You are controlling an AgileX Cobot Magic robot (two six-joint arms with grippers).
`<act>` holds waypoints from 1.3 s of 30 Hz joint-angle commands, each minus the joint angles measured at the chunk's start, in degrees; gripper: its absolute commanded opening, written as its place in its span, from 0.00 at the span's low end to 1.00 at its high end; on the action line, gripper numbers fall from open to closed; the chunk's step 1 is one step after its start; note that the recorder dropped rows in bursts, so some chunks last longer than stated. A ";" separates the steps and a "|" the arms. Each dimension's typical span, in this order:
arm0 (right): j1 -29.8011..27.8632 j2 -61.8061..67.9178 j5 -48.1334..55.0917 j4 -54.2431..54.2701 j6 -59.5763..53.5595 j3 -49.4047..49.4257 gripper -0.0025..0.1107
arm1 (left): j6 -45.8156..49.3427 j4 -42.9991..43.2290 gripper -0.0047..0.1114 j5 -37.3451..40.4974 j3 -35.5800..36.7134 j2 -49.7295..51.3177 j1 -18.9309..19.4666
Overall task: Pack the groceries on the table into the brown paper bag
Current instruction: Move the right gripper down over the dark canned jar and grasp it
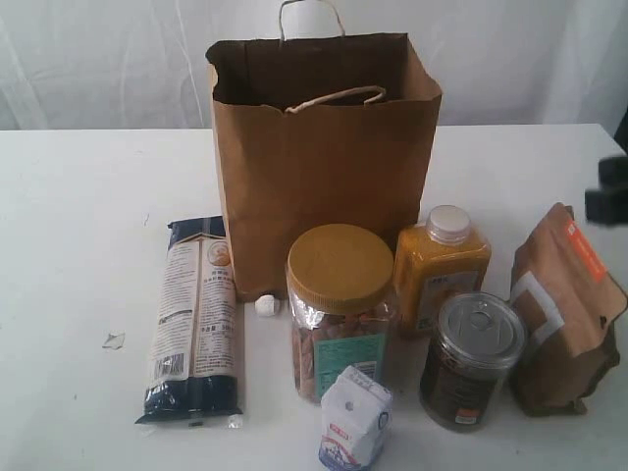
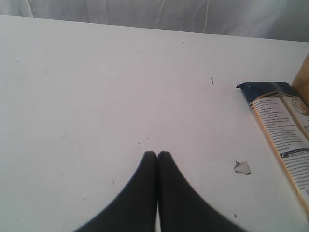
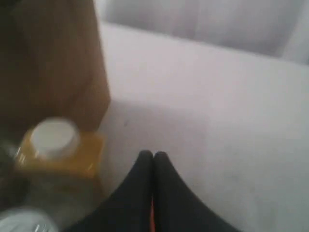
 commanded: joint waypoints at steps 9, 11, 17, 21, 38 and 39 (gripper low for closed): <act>8.48 -0.49 11.93 3.59 -9.44 4.92 0.02 | 0.11 0.01 0.04 0.03 0.18 -0.24 -0.48; 10.00 -0.40 10.60 3.72 -9.44 6.15 0.02 | 0.11 0.01 0.04 0.03 0.18 -0.24 -0.48; 15.30 -0.40 11.39 3.58 -11.42 7.28 0.16 | 0.11 0.01 0.04 0.03 0.18 -0.24 -0.48; 17.81 -0.51 8.19 3.45 -19.71 7.77 0.59 | 0.11 0.01 0.04 0.03 0.18 -0.24 -0.48; 26.02 2.65 -19.92 6.50 -13.21 17.98 0.76 | 0.11 0.01 0.04 0.03 0.18 -0.24 -0.48; 26.02 3.55 -20.65 7.77 -13.21 17.98 0.76 | 0.11 0.01 0.04 0.03 0.18 -0.24 -0.48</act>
